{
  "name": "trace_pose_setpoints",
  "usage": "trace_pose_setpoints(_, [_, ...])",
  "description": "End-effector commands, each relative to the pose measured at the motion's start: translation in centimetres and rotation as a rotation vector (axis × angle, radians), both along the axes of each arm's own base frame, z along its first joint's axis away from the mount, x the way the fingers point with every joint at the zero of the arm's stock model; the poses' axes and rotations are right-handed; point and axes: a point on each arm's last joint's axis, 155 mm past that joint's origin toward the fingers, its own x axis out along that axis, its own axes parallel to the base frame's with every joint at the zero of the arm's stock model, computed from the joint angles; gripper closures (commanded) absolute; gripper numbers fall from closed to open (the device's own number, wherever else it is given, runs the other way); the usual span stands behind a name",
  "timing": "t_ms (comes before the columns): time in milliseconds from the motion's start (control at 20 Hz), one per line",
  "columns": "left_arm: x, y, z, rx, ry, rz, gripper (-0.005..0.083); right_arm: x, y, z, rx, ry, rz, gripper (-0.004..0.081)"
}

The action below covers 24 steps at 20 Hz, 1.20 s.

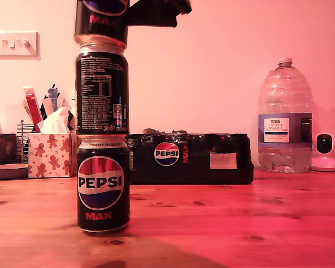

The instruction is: Stack up the Pepsi cans on top of each other

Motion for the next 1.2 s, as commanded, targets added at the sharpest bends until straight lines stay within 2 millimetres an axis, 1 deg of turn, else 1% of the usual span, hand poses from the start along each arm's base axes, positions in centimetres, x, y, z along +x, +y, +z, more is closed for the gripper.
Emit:
trace_pose_setpoints(0, [0.0,0.0,-0.5,0.010,-0.001,-0.004,0.0796,-0.4,0.2,4.1,0.071,-0.065,0.006,0.0460])
trace_pose_setpoints(200, [-0.1,0.0,-0.6,0.011,0.001,-0.004,0.0796,-0.4,0.2,3.9,0.064,-0.059,0.008,0.0460])
trace_pose_setpoints(650, [-0.1,0.0,-0.6,0.011,0.001,-0.004,0.0796,-0.7,-0.1,1.7,-0.002,0.002,0.009,0.0460])
trace_pose_setpoints(950, [0.0,0.0,-0.6,0.011,0.001,-0.004,0.0796,-0.7,-0.1,1.8,0.001,-0.002,0.009,0.0457])
trace_pose_setpoints(1150, [0.0,0.0,-0.6,0.011,0.001,-0.003,0.0796,-0.6,0.0,2.3,0.016,-0.016,0.009,0.0457])
